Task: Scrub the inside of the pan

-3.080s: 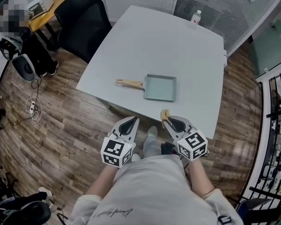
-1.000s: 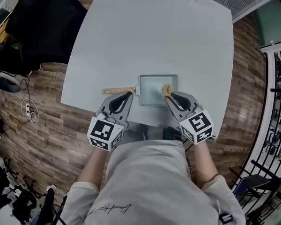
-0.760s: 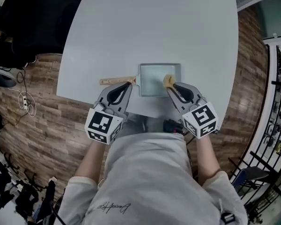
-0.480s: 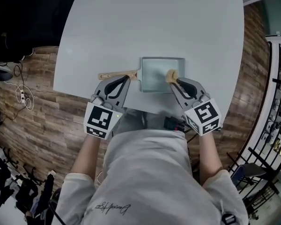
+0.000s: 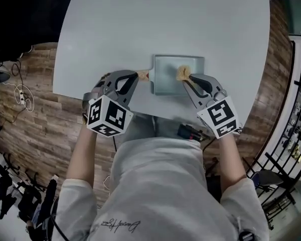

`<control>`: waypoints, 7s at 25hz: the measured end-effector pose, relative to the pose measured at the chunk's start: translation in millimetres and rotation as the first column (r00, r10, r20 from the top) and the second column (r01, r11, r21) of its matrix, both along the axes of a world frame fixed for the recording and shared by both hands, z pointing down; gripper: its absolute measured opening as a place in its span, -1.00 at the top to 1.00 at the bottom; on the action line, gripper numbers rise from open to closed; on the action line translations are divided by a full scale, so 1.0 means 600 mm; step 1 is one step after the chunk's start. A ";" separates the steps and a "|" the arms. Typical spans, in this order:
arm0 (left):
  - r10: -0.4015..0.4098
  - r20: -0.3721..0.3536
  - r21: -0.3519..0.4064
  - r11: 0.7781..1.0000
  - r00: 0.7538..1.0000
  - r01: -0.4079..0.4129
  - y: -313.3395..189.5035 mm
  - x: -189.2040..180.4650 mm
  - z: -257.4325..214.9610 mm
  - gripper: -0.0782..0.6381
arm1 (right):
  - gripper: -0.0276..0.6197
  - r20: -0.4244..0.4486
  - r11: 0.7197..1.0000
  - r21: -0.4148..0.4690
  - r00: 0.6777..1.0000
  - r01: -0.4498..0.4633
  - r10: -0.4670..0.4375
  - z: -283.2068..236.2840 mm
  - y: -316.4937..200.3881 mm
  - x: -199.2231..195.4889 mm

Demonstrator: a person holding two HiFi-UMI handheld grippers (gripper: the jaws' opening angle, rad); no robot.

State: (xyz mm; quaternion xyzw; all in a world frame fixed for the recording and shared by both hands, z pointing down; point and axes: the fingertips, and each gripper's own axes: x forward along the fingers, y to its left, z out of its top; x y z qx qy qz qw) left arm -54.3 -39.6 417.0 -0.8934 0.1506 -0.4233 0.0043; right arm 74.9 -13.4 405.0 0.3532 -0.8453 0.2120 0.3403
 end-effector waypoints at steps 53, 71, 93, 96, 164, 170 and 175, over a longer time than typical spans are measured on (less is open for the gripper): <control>0.370 0.332 -0.218 0.925 0.868 -0.311 0.036 -0.010 0.137 0.37 | 0.71 -0.333 0.821 -0.297 0.753 0.487 -0.567 0.204 -0.001 -0.079; 0.375 0.347 -0.208 0.925 0.860 -0.319 0.031 -0.008 0.138 0.36 | 0.71 -0.181 0.692 -0.469 0.707 0.549 -0.684 0.201 0.106 -0.089; 0.404 0.338 -0.224 0.912 0.850 -0.345 0.036 -0.006 0.134 0.37 | 0.71 -0.366 0.785 -0.346 0.696 0.514 -0.618 0.205 -0.045 -0.041; 0.402 0.336 -0.226 0.912 0.852 -0.342 0.037 -0.005 0.135 0.37 | 0.70 -0.373 0.788 -0.345 0.696 0.510 -0.613 0.206 -0.047 -0.038; 0.357 0.366 -0.243 0.928 0.859 -0.283 0.030 -0.015 0.143 0.36 | 0.70 -0.345 0.754 -0.434 0.681 0.494 -0.645 0.212 0.006 -0.017; 0.354 0.372 -0.240 0.930 0.858 -0.280 0.030 -0.015 0.142 0.36 | 0.70 -0.329 0.739 -0.449 0.676 0.502 -0.659 0.209 0.046 -0.016; 0.353 0.379 -0.238 0.930 0.856 -0.278 0.028 -0.016 0.143 0.36 | 0.70 -0.304 0.716 -0.468 0.666 0.519 -0.681 0.209 0.079 -0.017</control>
